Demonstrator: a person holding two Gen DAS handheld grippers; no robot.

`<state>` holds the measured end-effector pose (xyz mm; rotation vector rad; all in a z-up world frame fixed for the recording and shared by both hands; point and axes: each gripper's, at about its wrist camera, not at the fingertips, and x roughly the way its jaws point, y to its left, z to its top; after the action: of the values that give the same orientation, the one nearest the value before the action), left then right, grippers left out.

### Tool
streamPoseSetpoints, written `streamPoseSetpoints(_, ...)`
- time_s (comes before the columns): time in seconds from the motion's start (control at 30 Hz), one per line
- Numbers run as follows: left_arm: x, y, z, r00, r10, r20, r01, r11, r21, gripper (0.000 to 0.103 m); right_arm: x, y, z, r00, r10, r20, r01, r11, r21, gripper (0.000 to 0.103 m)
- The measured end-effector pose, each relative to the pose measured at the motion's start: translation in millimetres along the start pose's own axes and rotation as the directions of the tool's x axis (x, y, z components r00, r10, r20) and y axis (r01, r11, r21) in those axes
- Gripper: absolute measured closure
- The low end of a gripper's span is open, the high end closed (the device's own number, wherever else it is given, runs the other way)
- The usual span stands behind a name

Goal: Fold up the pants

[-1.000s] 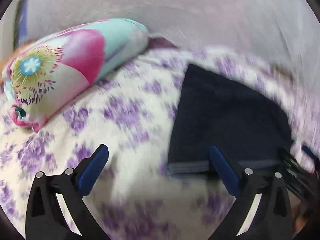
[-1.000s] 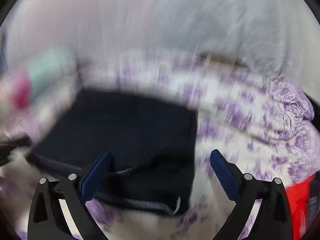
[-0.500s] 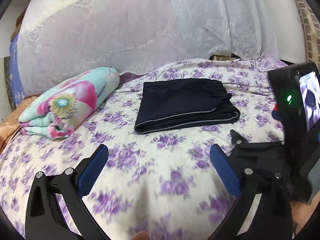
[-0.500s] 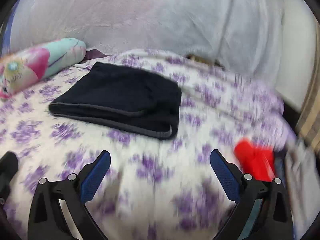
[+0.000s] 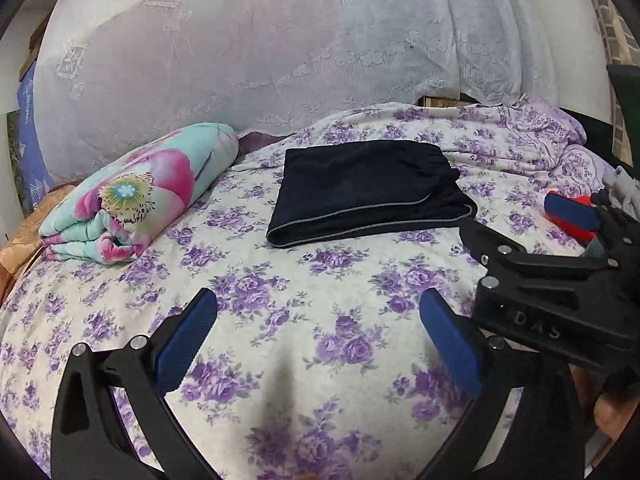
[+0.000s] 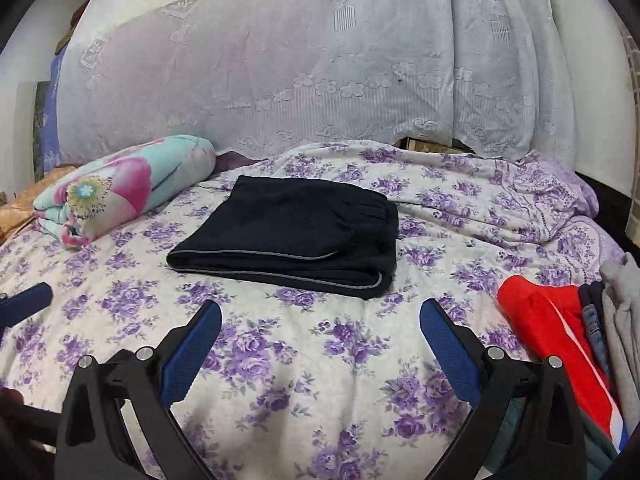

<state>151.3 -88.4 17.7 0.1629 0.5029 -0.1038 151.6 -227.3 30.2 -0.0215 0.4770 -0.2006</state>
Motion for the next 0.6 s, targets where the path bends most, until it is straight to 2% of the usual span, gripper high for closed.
streamPoseSetpoints(0.3, -9.9, 6.3, 0.9, 0.997, -0.017, 0.075, 0.020, 0.999, -0.043, 0.004, 10.3, -15.6, -1.6, 0.999, 0.030, -0.042, -0.026, 0.996, 0.088, 0.003)
streamPoseSetpoints(0.6, -4.6, 12.1, 2.2, 0.999, -0.015, 0.049, 0.018, 0.997, -0.074, 0.004, 8.8, -10.9, -2.6, 0.999, 0.021, -0.037, -0.018, 0.997, 0.069, 0.003)
